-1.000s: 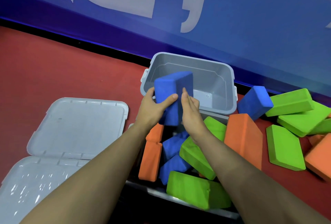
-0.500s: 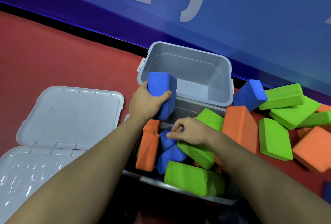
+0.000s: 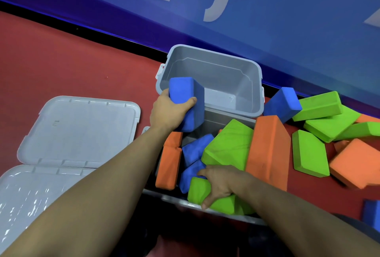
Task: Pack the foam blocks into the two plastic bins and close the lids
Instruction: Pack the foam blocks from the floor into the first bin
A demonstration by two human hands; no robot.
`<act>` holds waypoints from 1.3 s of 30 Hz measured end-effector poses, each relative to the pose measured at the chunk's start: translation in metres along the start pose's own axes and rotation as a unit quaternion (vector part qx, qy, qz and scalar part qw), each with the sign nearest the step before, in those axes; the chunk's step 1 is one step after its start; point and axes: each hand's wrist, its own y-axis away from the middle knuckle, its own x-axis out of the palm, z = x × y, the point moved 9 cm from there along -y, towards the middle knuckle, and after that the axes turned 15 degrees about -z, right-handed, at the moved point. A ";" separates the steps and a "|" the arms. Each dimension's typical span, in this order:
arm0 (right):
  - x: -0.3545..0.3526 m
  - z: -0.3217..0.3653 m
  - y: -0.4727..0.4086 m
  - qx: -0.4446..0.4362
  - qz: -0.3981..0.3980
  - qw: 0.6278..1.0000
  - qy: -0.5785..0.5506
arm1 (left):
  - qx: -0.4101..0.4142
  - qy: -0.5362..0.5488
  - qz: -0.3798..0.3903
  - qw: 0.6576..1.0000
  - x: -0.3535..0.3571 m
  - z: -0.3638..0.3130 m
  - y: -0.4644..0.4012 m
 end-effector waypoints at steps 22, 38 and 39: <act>-0.020 -0.026 -0.131 0.197 0.051 0.969 0.141 | -0.026 -0.005 -0.059 0.998 -0.011 0.029 -0.033; -0.021 -0.041 -0.141 0.121 -0.059 0.987 0.088 | -0.038 0.002 -0.056 0.998 -0.015 0.029 -0.034; -0.024 -0.047 -0.138 0.126 -0.067 0.987 0.079 | -0.038 0.002 -0.057 0.998 -0.015 0.028 -0.034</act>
